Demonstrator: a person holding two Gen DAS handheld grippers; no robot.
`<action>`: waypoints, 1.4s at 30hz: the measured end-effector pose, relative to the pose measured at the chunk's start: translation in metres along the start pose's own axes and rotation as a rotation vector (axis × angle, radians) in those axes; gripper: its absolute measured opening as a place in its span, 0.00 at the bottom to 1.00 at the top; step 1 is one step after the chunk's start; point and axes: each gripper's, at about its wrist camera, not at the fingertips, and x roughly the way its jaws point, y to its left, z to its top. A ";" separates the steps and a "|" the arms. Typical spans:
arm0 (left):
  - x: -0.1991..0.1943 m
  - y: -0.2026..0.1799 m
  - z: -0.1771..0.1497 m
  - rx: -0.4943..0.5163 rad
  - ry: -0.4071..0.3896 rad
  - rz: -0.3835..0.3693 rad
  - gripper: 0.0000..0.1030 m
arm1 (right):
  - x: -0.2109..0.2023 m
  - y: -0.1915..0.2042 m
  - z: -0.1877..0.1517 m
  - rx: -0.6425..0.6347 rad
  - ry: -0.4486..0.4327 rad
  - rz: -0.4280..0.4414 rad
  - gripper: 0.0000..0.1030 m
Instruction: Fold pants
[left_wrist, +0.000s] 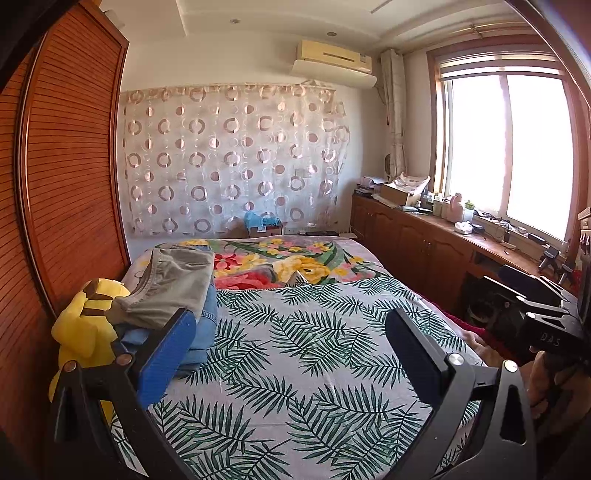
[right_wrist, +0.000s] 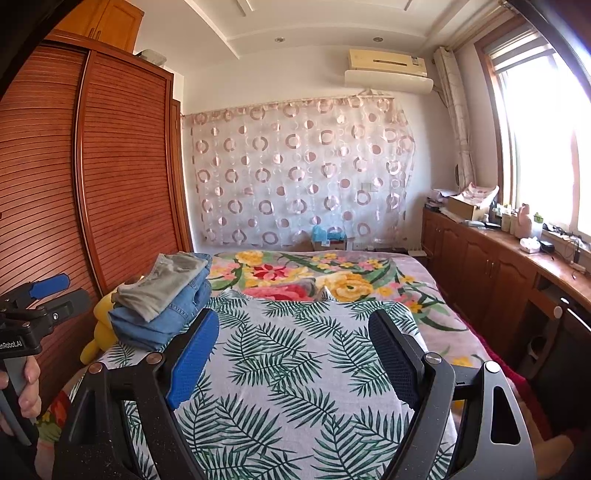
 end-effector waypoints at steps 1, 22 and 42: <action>0.000 0.000 0.000 0.000 -0.001 0.000 0.99 | 0.001 0.000 -0.001 0.001 0.001 -0.001 0.82; -0.002 0.001 -0.001 -0.006 -0.007 0.009 0.99 | 0.004 -0.001 -0.005 -0.004 -0.007 -0.004 0.82; -0.002 0.001 -0.001 -0.005 -0.009 0.010 0.99 | 0.004 0.001 -0.006 -0.007 -0.014 -0.007 0.82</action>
